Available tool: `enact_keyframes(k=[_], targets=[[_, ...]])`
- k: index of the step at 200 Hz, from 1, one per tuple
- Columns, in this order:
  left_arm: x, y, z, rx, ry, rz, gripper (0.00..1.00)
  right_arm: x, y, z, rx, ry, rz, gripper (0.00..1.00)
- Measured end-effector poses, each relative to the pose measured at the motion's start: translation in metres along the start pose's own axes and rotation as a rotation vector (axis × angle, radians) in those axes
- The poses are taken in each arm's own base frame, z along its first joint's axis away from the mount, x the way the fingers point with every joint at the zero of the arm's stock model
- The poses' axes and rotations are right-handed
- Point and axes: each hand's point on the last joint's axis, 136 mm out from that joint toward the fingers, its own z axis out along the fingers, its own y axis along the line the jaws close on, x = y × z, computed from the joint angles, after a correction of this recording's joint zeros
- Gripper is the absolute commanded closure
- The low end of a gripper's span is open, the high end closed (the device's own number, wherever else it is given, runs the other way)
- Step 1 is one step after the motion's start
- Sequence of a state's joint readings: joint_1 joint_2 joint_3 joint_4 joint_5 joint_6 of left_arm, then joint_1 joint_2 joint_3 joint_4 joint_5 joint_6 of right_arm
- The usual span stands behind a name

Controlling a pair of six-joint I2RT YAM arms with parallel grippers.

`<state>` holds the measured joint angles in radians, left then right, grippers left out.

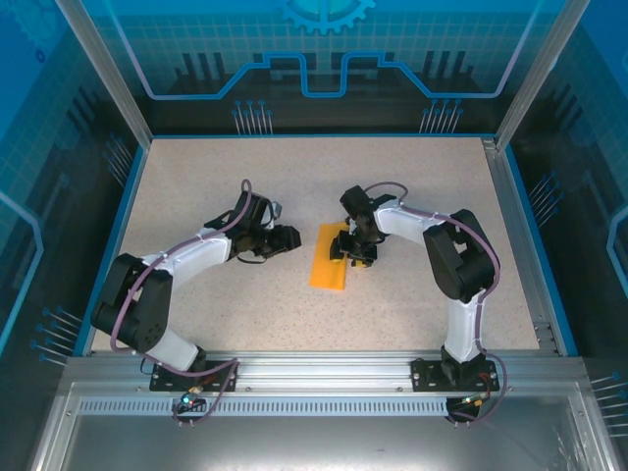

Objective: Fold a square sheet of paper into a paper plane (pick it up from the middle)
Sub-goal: Hold the square sheet of paper at the center of the table.

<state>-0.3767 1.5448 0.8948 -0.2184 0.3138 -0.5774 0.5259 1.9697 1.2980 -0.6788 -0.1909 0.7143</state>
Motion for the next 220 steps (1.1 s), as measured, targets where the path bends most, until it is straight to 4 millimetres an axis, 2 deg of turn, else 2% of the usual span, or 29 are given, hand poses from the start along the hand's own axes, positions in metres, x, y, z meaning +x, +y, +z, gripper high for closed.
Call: enact_keyframes(k=[17, 39, 58, 87, 145, 220], targets=[[0.003, -0.001, 0.005, 0.013, 0.022, -0.002, 0.59, 0.000, 0.000, 0.000, 0.000, 0.000, 0.000, 0.42], [0.007, -0.004, 0.014, 0.027, 0.058, -0.002, 0.71, 0.000, 0.000, 0.000, 0.001, 0.000, 0.000, 0.41], [0.011, -0.014, 0.026, 0.040, 0.093, 0.017, 0.88, 0.000, 0.000, 0.000, 0.000, 0.001, 0.000, 0.41], [0.014, -0.029, 0.042, 0.048, 0.129, 0.032, 0.98, 0.000, 0.000, 0.000, 0.001, 0.000, 0.000, 0.41], [0.024, -0.031, 0.073, -0.003, 0.188, 0.044, 1.00, 0.000, 0.000, 0.001, 0.001, 0.001, 0.000, 0.41], [0.023, -0.026, 0.088, -0.059, 0.192, 0.054, 1.00, 0.000, 0.000, 0.001, 0.002, 0.002, 0.001, 0.41]])
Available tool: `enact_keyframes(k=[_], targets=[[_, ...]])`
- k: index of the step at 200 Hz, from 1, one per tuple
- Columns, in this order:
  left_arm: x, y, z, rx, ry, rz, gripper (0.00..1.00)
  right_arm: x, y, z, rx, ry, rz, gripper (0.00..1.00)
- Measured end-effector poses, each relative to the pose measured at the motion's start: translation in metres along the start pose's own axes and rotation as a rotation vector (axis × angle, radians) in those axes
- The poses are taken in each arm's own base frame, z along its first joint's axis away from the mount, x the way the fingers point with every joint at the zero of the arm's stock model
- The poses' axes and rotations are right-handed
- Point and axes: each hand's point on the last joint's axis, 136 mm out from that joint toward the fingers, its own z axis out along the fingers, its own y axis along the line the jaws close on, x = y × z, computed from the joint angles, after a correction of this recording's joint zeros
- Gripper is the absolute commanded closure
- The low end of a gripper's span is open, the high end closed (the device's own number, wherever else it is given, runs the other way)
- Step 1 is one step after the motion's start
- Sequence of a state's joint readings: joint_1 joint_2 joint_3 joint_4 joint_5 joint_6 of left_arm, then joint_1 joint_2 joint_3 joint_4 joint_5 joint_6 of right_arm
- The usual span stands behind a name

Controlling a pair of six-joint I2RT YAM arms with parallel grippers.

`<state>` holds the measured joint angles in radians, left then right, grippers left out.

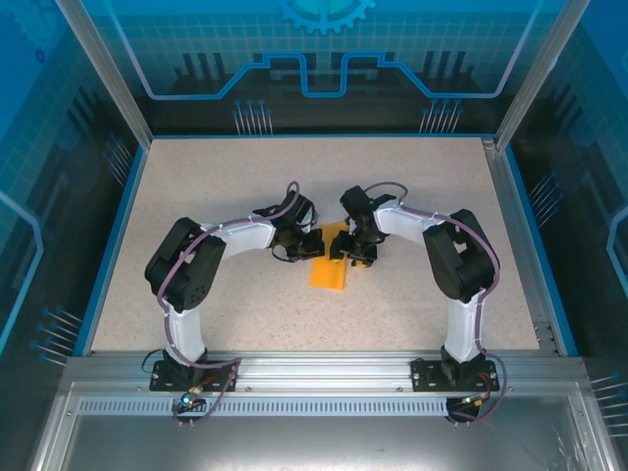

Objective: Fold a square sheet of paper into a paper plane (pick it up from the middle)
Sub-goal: Hold the square sheet of paper at the center of the table.

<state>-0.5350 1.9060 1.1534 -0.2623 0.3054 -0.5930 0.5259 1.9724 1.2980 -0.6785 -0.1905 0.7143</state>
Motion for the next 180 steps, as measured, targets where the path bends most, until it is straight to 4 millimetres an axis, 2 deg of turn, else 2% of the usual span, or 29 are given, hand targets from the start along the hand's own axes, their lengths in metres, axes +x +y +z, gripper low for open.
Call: enact_keyframes(k=[52, 109, 152, 157, 173, 180], targets=[[0.004, 0.011, 0.011, -0.039, 0.016, -0.010, 1.00, 0.000, 0.000, 0.000, -0.001, 0.000, 0.000, 0.40], [0.003, 0.011, 0.012, -0.052, 0.007, -0.004, 1.00, 0.000, 0.001, -0.001, -0.004, -0.003, -0.002, 0.39], [0.003, 0.012, 0.013, -0.054, 0.005, -0.003, 1.00, -0.006, 0.002, -0.015, -0.051, -0.074, -0.022, 0.37], [0.003, 0.012, 0.013, -0.054, 0.005, -0.003, 1.00, -0.008, 0.001, -0.019, -0.062, -0.090, -0.022, 0.39], [0.003, 0.012, 0.013, -0.054, 0.005, -0.002, 1.00, -0.017, -0.002, -0.043, -0.140, -0.173, -0.014, 0.59], [0.003, 0.012, 0.013, -0.054, 0.004, -0.002, 1.00, -0.021, -0.002, -0.054, -0.187, -0.211, -0.011, 0.65]])
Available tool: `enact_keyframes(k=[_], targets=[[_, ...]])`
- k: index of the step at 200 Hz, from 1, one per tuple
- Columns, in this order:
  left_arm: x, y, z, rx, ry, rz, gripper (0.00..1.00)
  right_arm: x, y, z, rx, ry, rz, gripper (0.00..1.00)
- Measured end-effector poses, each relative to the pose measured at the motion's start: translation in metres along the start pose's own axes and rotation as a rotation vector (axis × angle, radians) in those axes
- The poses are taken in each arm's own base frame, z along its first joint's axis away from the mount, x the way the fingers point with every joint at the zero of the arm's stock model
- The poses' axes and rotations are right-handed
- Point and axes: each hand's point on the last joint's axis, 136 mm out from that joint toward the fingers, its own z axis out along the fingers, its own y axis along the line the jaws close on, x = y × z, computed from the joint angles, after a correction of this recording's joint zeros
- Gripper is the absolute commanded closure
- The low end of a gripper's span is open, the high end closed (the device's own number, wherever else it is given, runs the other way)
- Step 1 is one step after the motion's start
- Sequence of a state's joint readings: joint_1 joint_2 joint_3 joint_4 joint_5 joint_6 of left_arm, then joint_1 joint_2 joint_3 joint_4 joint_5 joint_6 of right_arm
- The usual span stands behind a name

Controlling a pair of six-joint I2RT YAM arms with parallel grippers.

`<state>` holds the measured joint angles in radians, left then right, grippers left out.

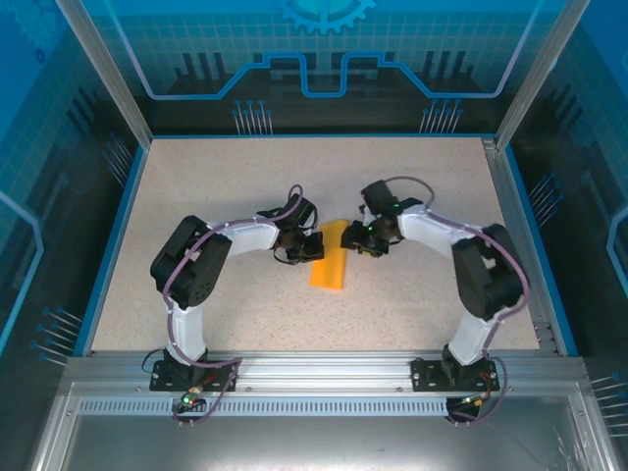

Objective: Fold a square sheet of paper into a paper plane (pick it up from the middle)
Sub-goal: Hold the square sheet of paper at the center of the table.

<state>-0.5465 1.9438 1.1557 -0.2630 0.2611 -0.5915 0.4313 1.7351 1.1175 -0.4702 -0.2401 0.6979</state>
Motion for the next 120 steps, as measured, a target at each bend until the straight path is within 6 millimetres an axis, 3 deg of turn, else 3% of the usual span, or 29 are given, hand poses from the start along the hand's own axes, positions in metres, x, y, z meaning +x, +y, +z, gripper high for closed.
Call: enact_keyframes(k=[17, 34, 63, 88, 120], targets=[[0.000, 0.000, 0.000, 0.001, 0.000, 0.004, 1.00, -0.012, 0.011, -0.019, -0.130, -0.080, -0.008, 0.82], [0.000, 0.000, 0.000, 0.001, -0.001, 0.010, 1.00, -0.015, 0.027, -0.020, -0.228, -0.090, -0.023, 1.00], [0.000, 0.000, 0.000, 0.001, -0.001, 0.016, 1.00, -0.009, 0.042, 0.004, -0.303, -0.038, -0.055, 1.00], [0.000, 0.000, 0.000, 0.001, -0.001, 0.016, 1.00, -0.002, 0.036, 0.025, -0.293, 0.008, -0.043, 1.00], [0.000, 0.000, 0.000, 0.001, -0.001, 0.016, 1.00, 0.002, 0.030, 0.032, -0.286, 0.019, -0.038, 1.00]])
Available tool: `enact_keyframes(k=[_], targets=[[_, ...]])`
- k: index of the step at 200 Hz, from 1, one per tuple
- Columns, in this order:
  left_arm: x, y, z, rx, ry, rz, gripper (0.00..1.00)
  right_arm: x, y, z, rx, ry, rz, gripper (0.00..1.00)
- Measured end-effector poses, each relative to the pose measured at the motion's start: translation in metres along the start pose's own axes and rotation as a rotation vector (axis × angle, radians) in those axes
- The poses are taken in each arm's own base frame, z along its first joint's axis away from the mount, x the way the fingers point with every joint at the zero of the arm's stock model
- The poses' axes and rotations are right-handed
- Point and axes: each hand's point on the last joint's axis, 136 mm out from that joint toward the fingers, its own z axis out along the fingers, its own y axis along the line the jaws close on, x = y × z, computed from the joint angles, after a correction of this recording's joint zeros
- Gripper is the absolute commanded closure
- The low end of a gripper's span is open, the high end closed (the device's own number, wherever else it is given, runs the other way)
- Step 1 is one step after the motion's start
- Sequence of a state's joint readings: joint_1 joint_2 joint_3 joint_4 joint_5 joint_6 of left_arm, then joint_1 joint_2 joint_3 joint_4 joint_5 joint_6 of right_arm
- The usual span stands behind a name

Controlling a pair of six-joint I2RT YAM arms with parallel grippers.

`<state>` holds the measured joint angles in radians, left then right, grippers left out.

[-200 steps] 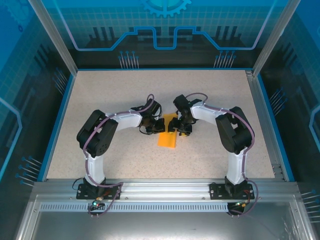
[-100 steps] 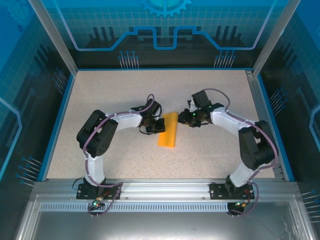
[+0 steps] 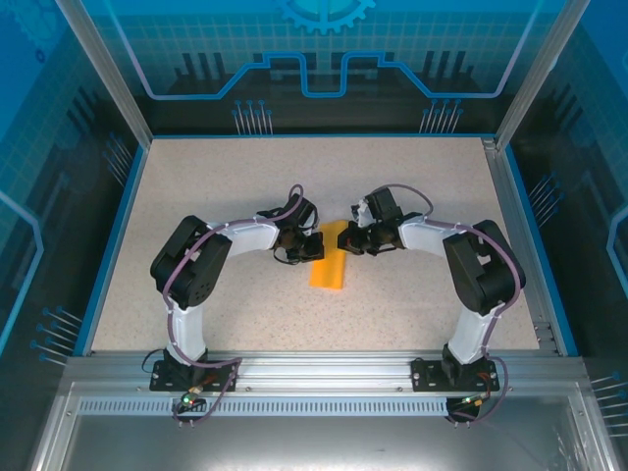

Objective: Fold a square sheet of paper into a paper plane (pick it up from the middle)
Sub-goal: Hold the square sheet of paper at the center of the table, then fold the square sheet of paper in half at the center of the table.

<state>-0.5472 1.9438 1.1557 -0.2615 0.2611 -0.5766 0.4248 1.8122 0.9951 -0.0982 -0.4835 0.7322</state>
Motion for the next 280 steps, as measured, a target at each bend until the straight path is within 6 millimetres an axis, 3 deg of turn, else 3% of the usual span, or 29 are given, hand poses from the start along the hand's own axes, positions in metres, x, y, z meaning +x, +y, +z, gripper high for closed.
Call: enact_keyframes(k=[124, 181, 231, 280], targets=[[0.000, 0.000, 0.001, 0.004, -0.003, 0.004, 1.00, 0.023, -0.039, 0.010, 0.041, 0.029, -0.052, 1.00], [0.000, -0.001, 0.001, 0.006, -0.006, 0.007, 1.00, 0.025, -0.035, 0.007, -0.009, 0.006, -0.091, 0.99], [0.000, -0.001, 0.001, 0.006, -0.006, 0.008, 1.00, 0.022, -0.011, -0.003, -0.095, -0.019, -0.132, 0.99], [0.000, -0.001, 0.001, 0.006, -0.006, 0.008, 1.00, 0.041, -0.027, 0.009, -0.077, 0.020, -0.103, 1.00]])
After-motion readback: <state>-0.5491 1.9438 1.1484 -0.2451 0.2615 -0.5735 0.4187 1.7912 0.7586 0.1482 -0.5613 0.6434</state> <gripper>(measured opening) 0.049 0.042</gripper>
